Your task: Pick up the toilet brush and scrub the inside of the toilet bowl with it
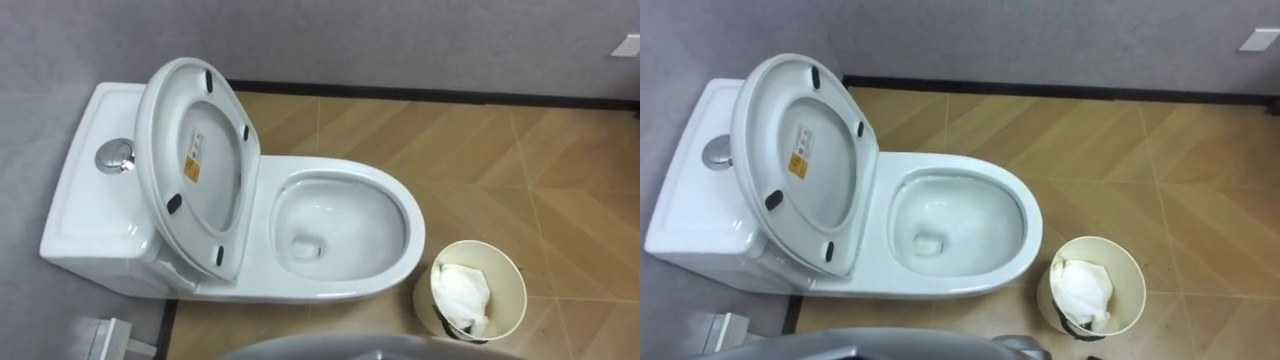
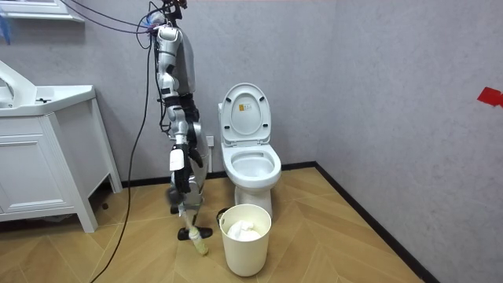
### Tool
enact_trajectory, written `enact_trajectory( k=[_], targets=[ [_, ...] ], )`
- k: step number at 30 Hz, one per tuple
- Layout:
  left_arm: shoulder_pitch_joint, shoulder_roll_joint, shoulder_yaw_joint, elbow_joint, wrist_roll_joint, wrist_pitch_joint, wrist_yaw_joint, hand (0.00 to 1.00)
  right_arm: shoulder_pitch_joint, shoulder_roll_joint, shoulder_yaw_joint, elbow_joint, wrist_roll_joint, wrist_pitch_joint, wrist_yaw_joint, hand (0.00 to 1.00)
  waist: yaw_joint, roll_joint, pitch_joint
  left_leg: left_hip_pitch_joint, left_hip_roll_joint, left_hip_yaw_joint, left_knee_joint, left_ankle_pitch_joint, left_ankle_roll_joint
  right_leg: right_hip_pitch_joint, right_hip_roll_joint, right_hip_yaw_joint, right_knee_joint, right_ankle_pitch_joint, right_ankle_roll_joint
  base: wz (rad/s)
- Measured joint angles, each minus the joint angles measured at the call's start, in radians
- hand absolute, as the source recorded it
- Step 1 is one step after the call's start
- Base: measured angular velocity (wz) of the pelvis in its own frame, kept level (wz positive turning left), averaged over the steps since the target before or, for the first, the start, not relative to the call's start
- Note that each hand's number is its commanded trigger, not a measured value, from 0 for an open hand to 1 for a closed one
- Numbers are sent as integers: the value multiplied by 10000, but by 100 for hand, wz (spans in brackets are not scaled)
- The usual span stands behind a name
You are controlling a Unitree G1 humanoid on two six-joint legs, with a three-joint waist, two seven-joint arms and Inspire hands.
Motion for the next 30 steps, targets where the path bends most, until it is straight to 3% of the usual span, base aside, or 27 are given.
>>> enact_trajectory(
  k=[13, 16, 30],
  targets=[
    [111, -40, 6, 8, -1, 211, -93, 0, -188, 8, -324, 369, -53, 363, 490, 0, -130, 81, -74, 30, 25, -20, 57, -7, -11, 10, 15, -10, 116, 19, -45, 0],
    [122, -140, 307, 15, 66, 260, -107, 0, -200, -37, -311, 733, -53, 541, 932, 0, -30, 106, -87, 78, 27, -14, 56, -9, -14, 54, 17, -17, 117, 26, -49, 0],
    [38, -264, 413, 9, 202, 1007, -490, 0, -179, -96, 137, 1986, -363, 1446, 2963, 0, 46, 38, -70, 9, 75, -280, 101, -35, -61, 50, 8, -297, 60, -9, -100, 3]
  ],
)
